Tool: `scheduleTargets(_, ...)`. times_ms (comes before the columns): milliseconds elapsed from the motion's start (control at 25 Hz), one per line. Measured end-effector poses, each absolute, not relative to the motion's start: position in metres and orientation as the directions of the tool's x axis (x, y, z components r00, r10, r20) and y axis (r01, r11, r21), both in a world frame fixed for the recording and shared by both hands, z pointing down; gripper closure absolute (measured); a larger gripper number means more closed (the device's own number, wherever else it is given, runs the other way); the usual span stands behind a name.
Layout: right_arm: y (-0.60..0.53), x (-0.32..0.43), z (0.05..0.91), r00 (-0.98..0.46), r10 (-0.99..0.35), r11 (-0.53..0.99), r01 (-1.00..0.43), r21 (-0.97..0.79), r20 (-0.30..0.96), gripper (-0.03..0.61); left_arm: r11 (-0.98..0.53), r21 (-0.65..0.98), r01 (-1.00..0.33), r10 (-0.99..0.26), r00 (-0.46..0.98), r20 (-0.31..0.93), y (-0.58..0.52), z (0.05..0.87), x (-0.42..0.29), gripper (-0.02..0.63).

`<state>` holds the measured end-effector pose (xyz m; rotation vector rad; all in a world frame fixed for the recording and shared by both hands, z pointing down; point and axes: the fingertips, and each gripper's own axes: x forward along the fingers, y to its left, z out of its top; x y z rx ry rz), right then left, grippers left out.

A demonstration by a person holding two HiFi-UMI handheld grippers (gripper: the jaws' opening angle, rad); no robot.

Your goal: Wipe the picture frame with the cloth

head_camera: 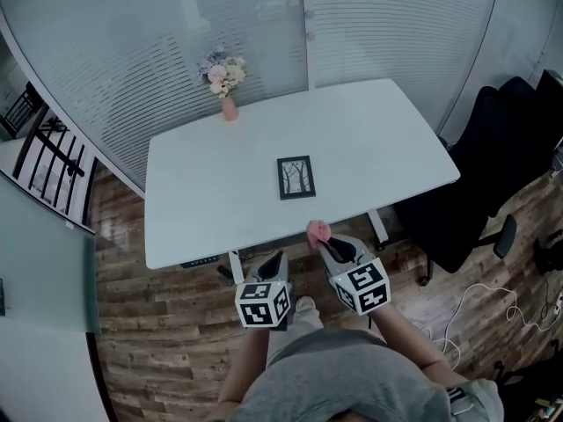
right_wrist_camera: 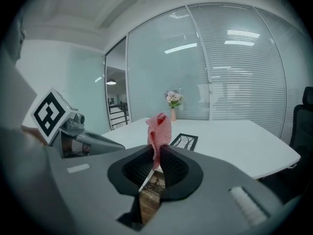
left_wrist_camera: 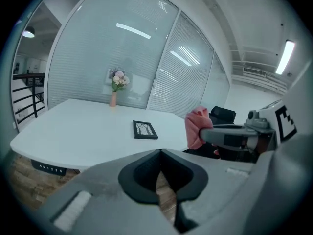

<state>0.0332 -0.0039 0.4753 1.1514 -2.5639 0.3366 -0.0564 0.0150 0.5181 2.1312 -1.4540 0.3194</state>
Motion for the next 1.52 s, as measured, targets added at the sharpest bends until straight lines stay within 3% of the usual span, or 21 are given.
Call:
scheduleTargets(720, -0.141, -0.003, 0.48, -0.587, -0.712, 0.615, -0.786, -0.06, 0.386, 0.534, -0.312, 0.271, -0.911, -0.739, 0.412, 0.533, -0.119, 0.544, -0.088, 0.612)
scheduleTargets(1520, -0.227, -0.014, 0.503, -0.548, -0.701, 0.644, -0.761, 0.074, 0.456, 0.534, -0.34, 0.294, -0.893, -0.675, 0.449, 0.585, -0.159, 0.575, -0.078, 0.599)
